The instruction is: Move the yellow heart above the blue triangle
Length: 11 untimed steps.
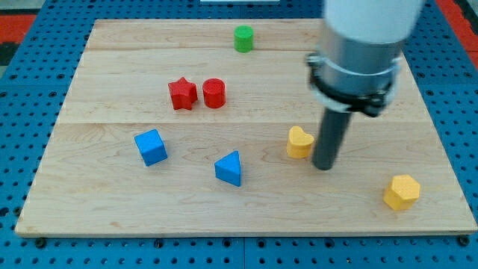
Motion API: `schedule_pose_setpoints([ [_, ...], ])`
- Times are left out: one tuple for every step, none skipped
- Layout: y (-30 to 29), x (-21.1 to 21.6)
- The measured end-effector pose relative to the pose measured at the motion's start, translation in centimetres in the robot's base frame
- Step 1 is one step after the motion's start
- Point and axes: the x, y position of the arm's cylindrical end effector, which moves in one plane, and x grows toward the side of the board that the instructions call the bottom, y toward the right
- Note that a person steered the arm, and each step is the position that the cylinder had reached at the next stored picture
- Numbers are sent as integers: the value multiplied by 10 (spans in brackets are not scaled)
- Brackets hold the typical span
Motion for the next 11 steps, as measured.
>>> schedule_pose_setpoints([
  [21, -35],
  [-53, -18],
  [-105, -15],
  [-156, -40],
  [-146, -49],
  [-175, -69],
  [-181, -40],
  [-145, -25],
  [-145, 8],
  [-145, -15],
  [-208, -58],
])
